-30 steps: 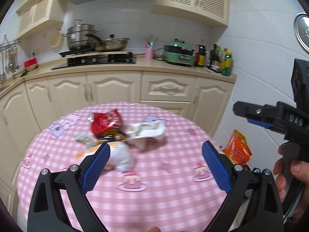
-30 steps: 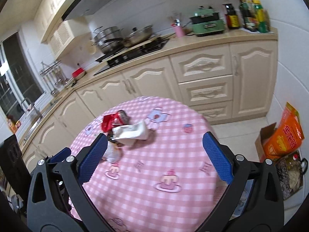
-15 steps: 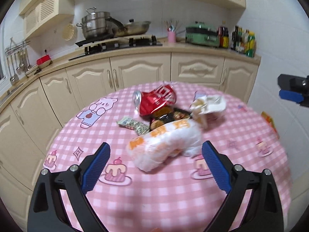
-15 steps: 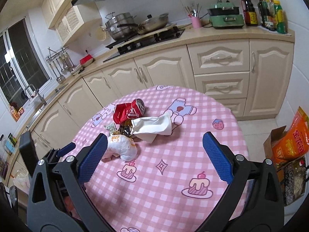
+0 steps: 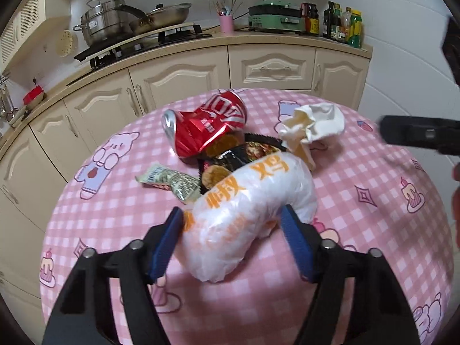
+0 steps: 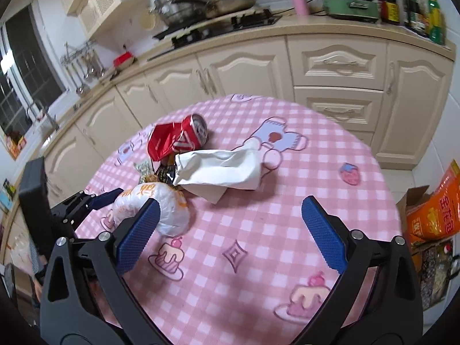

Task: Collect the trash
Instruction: 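Grasp the white printed plastic bag with left tool while right tool grasps the white tissue, then carry the plastic bag and tissue with both tools over the blue bin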

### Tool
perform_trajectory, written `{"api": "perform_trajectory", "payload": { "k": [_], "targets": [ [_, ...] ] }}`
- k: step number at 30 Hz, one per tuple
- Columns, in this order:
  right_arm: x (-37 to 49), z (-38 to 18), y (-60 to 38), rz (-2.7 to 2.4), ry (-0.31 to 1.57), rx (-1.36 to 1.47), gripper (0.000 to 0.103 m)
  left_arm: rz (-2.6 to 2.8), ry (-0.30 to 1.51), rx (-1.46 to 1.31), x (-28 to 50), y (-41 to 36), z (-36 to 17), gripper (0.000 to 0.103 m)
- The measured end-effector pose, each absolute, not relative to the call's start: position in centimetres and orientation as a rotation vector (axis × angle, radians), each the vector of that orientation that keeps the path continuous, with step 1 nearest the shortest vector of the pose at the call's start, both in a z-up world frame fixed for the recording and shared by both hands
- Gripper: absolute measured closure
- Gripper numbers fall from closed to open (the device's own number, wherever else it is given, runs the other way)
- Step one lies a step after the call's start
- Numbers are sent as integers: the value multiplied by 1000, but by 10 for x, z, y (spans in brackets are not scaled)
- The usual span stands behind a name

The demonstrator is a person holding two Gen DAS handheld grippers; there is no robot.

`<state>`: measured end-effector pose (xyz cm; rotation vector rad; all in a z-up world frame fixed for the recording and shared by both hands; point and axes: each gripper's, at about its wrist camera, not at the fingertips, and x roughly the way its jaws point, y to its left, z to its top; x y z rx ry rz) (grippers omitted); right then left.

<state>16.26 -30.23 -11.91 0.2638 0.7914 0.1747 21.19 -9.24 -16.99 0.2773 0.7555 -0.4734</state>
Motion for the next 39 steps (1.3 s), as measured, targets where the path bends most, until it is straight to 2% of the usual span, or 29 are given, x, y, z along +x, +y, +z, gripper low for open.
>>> {"api": "perform_trajectory", "payload": {
  "k": [2,6,7,13,14,15,26,39],
  "targets": [
    [174,-122,-290,188,803,232,6,-476,759,263,210,-92,-170,47],
    [199,-131,-272,183,836,178,6,-479,763,222,205,-87,-170,51],
    [203,-133,-271,180,841,183,6,-479,763,212,203,-85,-169,55],
    [224,-143,-278,157,844,240,7,-486,765,168,202,-80,-168,55],
    [225,-145,-279,162,845,246,16,-486,766,163,202,-79,-168,55],
    [226,-146,-280,163,848,248,17,-488,766,156,202,-78,-168,56],
    [182,-126,-303,196,765,324,17,-458,744,83,194,-64,-163,60],
    [104,-94,-348,208,661,405,17,-416,699,-32,160,-59,-141,60]
  ]
}}
